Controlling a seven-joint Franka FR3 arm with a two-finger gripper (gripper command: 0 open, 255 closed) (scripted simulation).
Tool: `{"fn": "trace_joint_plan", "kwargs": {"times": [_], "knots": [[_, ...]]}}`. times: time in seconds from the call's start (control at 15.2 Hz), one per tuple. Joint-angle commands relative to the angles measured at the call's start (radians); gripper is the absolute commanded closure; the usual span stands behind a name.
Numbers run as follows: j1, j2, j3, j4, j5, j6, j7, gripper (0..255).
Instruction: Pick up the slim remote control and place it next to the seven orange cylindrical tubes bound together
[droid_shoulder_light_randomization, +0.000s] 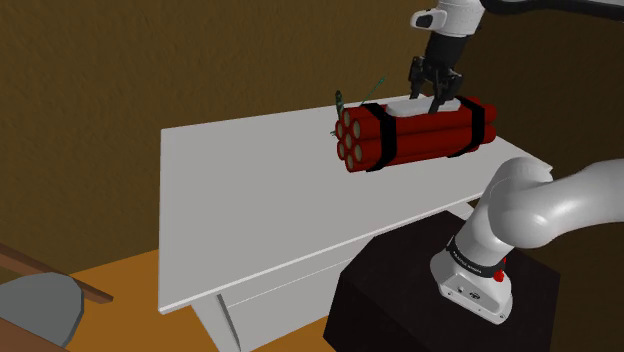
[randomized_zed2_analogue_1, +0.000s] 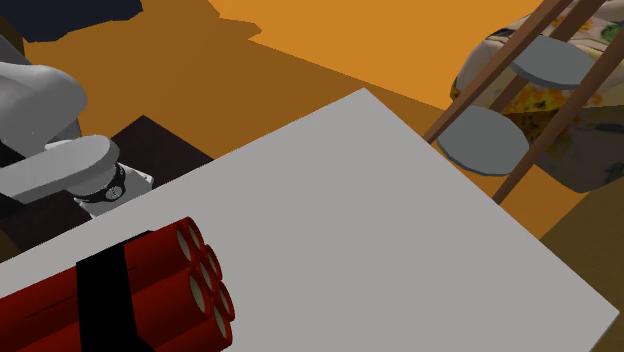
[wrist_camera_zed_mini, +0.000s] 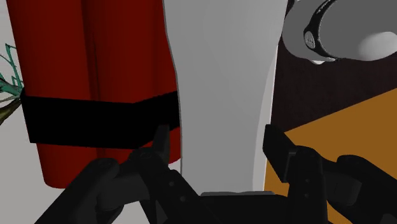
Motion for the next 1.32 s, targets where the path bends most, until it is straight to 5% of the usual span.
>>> {"fn": "trace_joint_plan", "kwargs": {"times": [0.0,1.25], "knots": [[-0.019,-0.048,-0.035,-0.014,-0.033,-0.030,-0.043,255],[-0.149,-0.211,-0.423,0.085,-0.396,-0.181,-0.482,255]]}}
